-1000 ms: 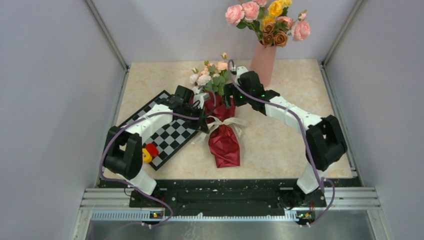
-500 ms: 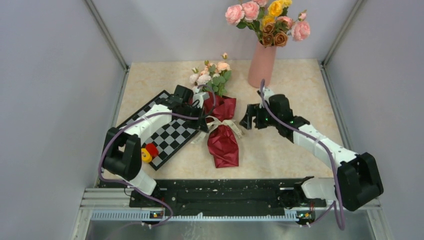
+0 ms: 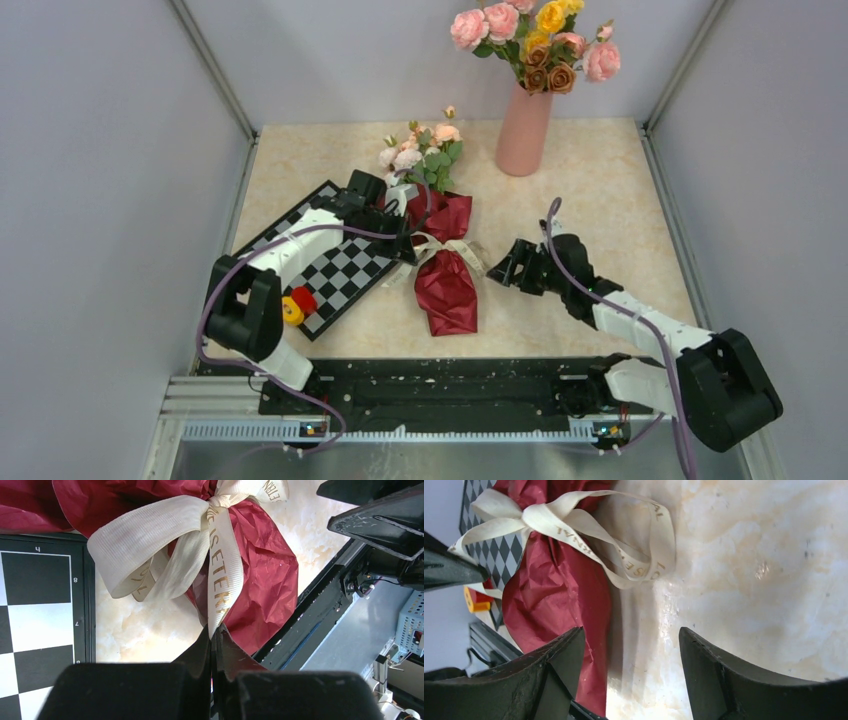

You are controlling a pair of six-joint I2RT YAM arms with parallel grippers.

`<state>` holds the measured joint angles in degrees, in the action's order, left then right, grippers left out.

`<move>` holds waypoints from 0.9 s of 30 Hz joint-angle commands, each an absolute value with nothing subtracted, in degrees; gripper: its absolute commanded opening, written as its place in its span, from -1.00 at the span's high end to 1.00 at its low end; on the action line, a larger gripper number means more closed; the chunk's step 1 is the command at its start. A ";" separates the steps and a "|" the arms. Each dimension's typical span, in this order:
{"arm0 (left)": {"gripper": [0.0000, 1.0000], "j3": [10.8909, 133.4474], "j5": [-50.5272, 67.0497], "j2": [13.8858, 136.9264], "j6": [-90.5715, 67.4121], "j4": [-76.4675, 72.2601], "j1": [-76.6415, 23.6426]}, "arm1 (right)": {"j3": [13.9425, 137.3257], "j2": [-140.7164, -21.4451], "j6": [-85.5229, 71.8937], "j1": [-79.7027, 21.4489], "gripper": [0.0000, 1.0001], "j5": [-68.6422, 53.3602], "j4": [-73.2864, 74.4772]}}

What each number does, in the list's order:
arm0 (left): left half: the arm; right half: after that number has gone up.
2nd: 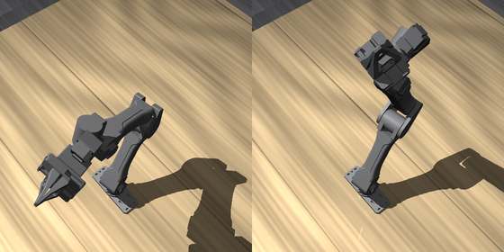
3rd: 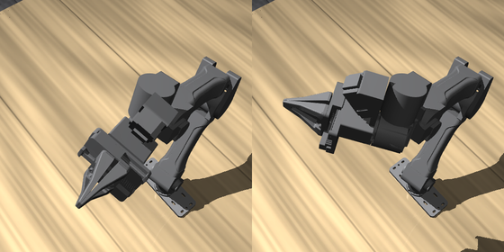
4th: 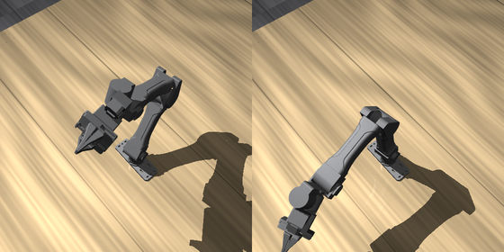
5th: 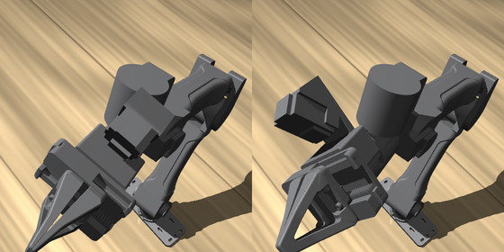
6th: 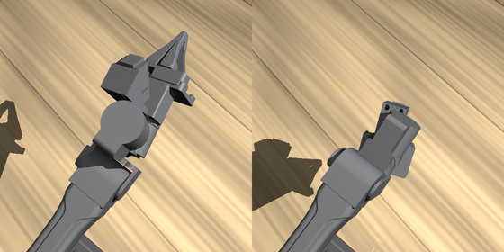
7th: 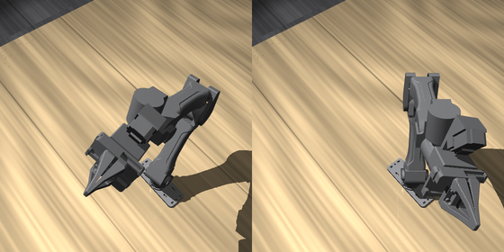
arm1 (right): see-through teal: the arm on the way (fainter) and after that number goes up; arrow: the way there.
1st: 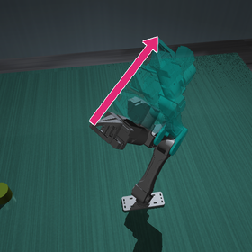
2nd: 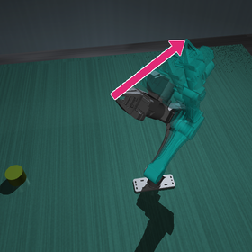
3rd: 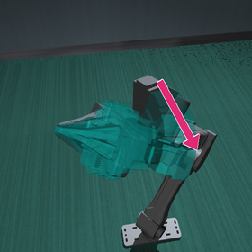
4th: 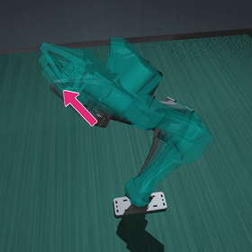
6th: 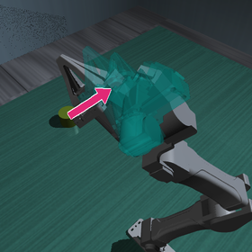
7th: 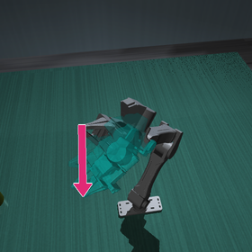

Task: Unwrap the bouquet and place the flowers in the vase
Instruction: Untie the ribbon from the wrapping paper.

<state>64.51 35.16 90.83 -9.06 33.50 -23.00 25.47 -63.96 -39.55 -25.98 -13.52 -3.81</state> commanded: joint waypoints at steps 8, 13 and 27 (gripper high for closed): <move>1.00 64.86 38.30 88.57 -9.75 32.18 -22.75 | 24.86 -71.91 -56.37 -25.45 -0.27 -10.10 -18.92; 1.00 64.92 37.95 88.39 -9.50 32.26 -22.76 | 24.34 -75.10 -58.87 -25.40 -0.21 -9.58 -23.39; 1.00 65.00 38.96 88.80 -9.49 32.55 -22.71 | 26.48 -84.17 -60.76 -25.57 0.13 -8.35 -26.49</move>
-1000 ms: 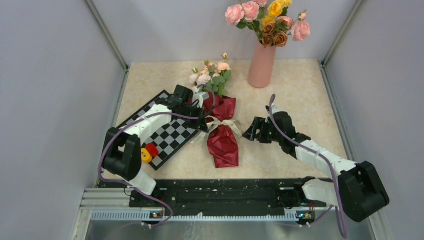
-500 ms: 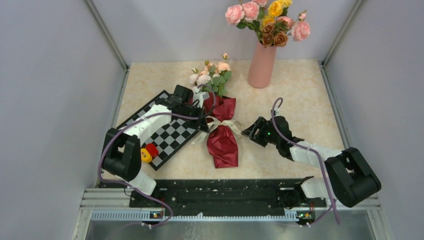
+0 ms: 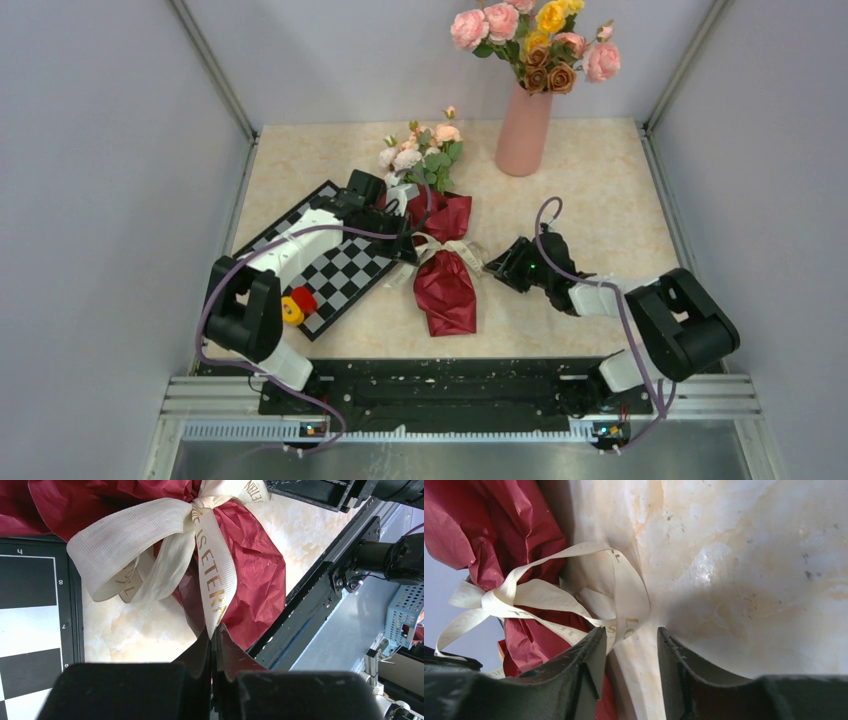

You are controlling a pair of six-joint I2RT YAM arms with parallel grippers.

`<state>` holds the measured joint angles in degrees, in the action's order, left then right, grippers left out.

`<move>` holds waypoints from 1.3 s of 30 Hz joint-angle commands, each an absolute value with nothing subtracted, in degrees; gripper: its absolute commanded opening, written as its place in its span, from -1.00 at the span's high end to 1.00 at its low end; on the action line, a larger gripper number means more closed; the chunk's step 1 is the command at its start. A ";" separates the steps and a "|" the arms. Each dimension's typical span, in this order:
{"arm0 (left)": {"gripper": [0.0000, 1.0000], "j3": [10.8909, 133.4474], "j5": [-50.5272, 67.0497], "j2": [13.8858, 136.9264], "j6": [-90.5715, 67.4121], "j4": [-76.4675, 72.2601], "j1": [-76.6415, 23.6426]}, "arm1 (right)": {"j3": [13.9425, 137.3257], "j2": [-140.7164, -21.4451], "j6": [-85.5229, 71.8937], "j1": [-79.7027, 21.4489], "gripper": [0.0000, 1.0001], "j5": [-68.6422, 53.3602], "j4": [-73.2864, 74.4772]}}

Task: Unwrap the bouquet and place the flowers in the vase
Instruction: Untie the ribbon from the wrapping paper.

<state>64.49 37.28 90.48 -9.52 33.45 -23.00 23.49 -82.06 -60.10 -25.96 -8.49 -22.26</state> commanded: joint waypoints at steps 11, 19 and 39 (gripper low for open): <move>1.00 65.21 38.26 89.02 -8.78 33.11 -22.72 | 29.80 -82.37 -58.55 -25.81 1.00 -7.67 -23.11; 1.00 65.66 36.55 89.39 -8.57 34.37 -22.71 | 39.31 -75.65 -50.51 -28.94 1.00 -0.57 -11.44; 1.00 65.62 37.30 89.43 -8.64 34.37 -22.75 | 62.55 -102.22 -34.50 -29.18 1.00 -3.02 -14.07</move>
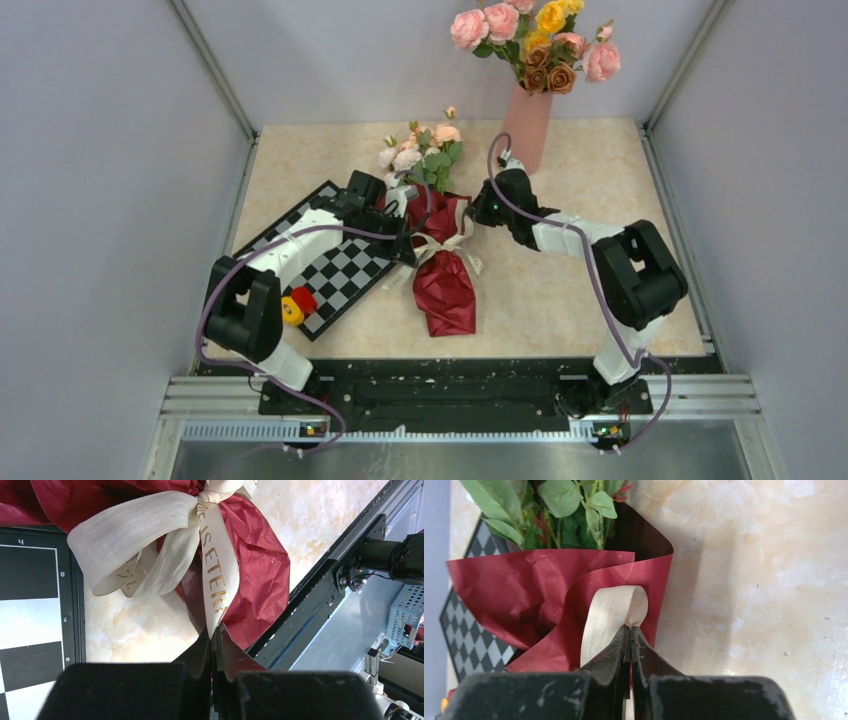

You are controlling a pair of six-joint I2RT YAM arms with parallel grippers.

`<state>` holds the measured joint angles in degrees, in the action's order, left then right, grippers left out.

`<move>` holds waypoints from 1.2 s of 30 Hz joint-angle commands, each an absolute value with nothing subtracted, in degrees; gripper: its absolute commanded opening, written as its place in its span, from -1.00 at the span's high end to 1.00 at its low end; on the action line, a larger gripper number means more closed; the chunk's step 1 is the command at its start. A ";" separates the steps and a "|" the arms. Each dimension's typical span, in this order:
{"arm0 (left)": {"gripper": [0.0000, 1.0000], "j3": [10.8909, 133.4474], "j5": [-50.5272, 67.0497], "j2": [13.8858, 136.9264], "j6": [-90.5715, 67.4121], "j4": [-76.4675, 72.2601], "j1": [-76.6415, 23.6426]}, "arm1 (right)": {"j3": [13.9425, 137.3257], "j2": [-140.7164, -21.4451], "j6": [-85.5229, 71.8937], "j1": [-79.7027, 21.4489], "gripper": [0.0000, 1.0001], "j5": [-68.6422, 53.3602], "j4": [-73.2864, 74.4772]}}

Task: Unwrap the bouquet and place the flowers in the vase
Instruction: Untie the ribbon from the wrapping paper.

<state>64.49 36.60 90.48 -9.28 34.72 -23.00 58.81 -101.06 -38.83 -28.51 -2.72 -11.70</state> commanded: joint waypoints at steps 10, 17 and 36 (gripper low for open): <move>1.00 65.81 36.35 89.52 -8.39 34.72 -22.75 | 60.16 -96.53 -29.37 -29.19 -0.26 -1.97 -6.52; 1.00 65.97 34.52 88.99 -7.56 35.15 -22.41 | 54.30 -86.86 -26.46 -28.61 -0.49 -1.82 -1.15; 1.00 66.13 34.13 89.00 -7.24 35.51 -22.29 | 37.79 -77.08 -24.86 -28.04 -0.37 -14.57 -10.47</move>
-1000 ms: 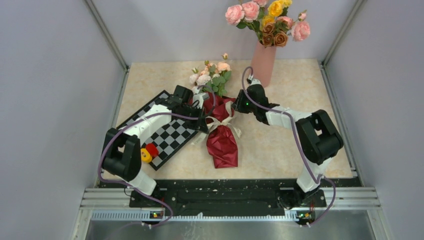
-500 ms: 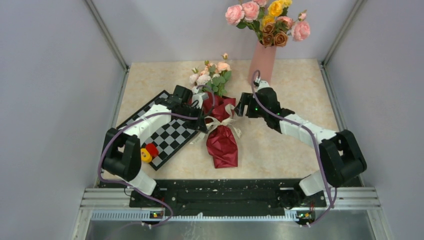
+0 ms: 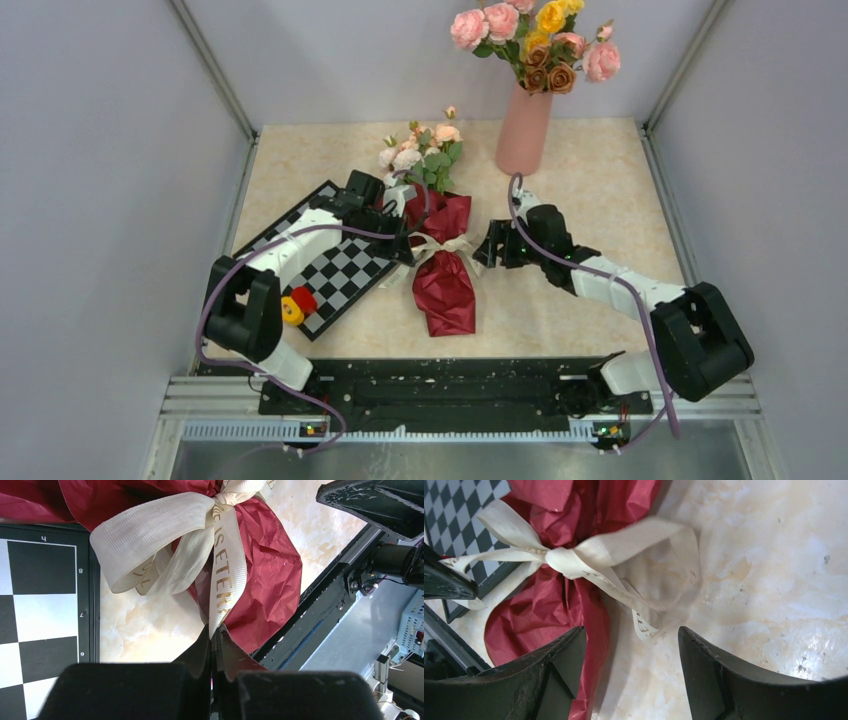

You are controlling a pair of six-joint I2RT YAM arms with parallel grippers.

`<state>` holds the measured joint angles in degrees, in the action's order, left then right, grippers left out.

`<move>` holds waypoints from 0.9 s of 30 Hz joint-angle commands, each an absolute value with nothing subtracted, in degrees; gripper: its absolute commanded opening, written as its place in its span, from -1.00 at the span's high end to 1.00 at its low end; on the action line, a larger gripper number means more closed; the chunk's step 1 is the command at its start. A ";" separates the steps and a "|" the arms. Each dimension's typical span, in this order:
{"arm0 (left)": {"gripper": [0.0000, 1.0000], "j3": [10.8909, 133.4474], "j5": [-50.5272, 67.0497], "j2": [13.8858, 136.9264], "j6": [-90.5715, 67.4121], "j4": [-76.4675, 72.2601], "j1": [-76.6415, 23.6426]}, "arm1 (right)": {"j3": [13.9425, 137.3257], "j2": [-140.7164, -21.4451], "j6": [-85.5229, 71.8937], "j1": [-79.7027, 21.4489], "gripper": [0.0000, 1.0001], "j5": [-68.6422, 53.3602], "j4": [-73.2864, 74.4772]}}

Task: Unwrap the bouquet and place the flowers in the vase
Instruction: Untie the ribbon from the wrapping paper.

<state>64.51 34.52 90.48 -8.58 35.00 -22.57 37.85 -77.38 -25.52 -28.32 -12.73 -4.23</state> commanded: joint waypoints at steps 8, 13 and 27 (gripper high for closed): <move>1.00 66.25 34.18 89.90 -7.13 35.75 -22.22 | 38.52 -81.19 -24.36 -29.30 -0.28 -14.07 -10.96; 1.00 66.24 33.99 89.91 -7.18 35.77 -22.16 | 36.13 -81.68 -27.12 -30.19 -0.23 -13.54 -12.90; 1.00 66.04 34.48 89.43 -7.40 35.51 -22.24 | 37.12 -87.25 -35.67 -36.30 -0.04 -5.57 -14.59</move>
